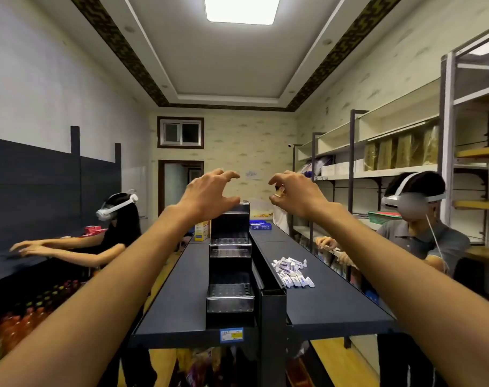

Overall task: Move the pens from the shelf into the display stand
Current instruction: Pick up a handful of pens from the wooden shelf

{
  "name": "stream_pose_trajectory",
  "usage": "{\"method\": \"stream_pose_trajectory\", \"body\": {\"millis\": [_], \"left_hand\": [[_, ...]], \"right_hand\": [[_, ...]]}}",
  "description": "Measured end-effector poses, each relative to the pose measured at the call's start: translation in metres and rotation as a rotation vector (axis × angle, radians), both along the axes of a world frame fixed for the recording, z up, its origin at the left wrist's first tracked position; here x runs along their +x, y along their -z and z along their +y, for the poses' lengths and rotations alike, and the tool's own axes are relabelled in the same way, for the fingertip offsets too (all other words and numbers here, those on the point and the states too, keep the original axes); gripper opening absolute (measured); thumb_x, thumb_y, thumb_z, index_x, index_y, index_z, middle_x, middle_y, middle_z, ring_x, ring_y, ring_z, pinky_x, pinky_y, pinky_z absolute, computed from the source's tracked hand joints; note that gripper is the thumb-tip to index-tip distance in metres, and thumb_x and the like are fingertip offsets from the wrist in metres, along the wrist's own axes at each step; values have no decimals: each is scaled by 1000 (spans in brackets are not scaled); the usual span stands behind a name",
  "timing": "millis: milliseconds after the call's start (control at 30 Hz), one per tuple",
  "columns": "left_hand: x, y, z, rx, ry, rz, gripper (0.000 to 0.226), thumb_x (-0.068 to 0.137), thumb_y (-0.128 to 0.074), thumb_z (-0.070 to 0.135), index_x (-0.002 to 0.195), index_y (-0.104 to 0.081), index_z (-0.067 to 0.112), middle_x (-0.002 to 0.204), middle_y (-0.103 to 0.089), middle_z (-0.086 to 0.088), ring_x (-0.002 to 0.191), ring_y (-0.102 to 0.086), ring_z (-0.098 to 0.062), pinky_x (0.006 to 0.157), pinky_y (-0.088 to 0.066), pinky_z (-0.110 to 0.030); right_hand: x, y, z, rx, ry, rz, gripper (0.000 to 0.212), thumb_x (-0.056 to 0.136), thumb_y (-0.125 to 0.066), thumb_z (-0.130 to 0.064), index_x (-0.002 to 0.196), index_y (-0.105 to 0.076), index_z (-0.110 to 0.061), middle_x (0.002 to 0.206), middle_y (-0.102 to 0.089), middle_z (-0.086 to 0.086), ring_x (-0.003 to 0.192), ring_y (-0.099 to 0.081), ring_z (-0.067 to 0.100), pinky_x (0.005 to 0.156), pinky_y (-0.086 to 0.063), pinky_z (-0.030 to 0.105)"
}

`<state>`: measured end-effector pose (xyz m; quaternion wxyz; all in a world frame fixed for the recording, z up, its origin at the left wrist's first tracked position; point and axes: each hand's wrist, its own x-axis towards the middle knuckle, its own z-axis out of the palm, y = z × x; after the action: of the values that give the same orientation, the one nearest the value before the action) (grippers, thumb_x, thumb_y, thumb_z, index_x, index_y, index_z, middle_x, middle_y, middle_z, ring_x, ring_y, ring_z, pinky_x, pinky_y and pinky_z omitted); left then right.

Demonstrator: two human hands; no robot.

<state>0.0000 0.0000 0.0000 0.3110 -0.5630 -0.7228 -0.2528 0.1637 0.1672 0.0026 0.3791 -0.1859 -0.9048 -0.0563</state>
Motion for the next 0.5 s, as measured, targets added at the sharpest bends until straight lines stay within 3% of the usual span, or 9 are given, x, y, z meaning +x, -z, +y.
{"method": "stream_pose_trajectory", "body": {"millis": [200,367,500], "left_hand": [[35,19,31,22,143,-38,57,90,-68,43,142,-52,29,135,-60,0,116,-60,-21,98,-50,-44],[85,39,76,35,313,-54,51,89,-69,41,136,-56,27,128,-61,-1,107,-63,-24,89,-54,-46],[138,57,117,20,426,-48,54,89,-70,39,139,-56,23,126,-62,-3,108,-61,-24,89,-53,-44]], "right_hand": [[50,17,4,-6,63,-4,43,92,-69,-38,132,-61,-25,128,-63,0,113,-61,20,96,-53,46],[111,39,20,-22,149,9,37,91,-70,-35,125,-64,-22,116,-67,1,103,-62,19,87,-52,36],[173,55,40,-64,224,5,33,91,-70,-32,121,-67,-20,115,-68,1,103,-63,19,89,-53,41]]}}
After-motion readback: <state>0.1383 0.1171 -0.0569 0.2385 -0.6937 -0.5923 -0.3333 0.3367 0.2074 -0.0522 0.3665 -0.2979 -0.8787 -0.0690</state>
